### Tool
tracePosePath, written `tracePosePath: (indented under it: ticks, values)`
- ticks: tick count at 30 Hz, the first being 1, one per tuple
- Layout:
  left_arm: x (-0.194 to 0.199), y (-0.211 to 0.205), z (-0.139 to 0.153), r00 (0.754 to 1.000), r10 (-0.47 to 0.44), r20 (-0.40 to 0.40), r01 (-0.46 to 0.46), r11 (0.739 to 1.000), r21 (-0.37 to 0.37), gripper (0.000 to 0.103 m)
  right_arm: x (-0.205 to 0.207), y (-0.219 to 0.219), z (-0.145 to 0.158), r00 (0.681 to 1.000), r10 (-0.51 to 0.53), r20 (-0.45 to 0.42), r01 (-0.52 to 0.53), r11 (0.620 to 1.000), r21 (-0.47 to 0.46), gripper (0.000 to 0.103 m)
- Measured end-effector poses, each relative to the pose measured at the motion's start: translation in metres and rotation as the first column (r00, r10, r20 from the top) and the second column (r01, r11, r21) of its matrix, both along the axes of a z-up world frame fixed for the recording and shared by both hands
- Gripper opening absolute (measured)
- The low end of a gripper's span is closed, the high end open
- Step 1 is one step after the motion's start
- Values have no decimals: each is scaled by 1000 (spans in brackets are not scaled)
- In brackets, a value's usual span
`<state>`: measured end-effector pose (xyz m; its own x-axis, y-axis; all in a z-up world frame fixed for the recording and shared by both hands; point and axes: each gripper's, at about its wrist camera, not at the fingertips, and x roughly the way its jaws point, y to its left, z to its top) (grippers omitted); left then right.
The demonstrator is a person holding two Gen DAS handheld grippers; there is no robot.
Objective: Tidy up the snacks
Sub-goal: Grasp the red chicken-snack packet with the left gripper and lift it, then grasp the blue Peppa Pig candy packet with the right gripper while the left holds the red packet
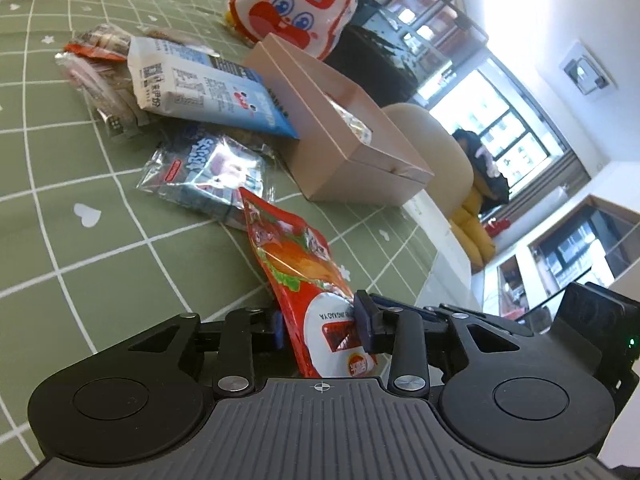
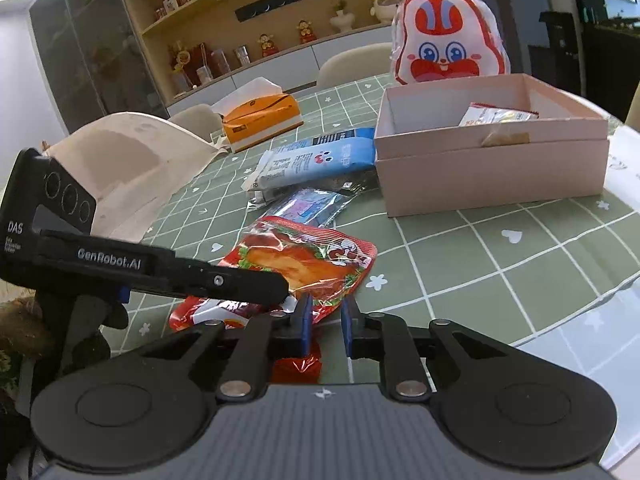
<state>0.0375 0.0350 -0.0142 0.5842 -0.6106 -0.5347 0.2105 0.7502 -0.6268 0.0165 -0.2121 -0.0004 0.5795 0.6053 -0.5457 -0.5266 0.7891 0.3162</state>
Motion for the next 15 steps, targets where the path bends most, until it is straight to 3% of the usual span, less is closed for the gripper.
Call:
tracePosePath:
  ticks: [2,4,6,7,12,15]
  values:
    - [-4,2,1,1000,5,16,-5,1000,16,36,1,-2,2,1000,-13,12,13,1000,2,19]
    - [-10,7,3,1000,14,28,-15,1000,26,36,3,-1,7,998,-51,23,51,999,-2,31]
    - [-18,16,7,999,26,42,-27,999,33,34,9,1,12,995,-94,25,94,996,-2,62]
    - [-24,25,9,998,43,55,-45,998,42,33,12,3,14,993,-117,26,117,993,2,66]
    - [-53,70,18,975,192,115,-205,973,105,33,33,42,18,994,-106,-31,106,994,-21,69]
    - [-63,96,15,961,260,99,-268,960,77,33,46,76,16,995,-81,-59,77,995,-71,69]
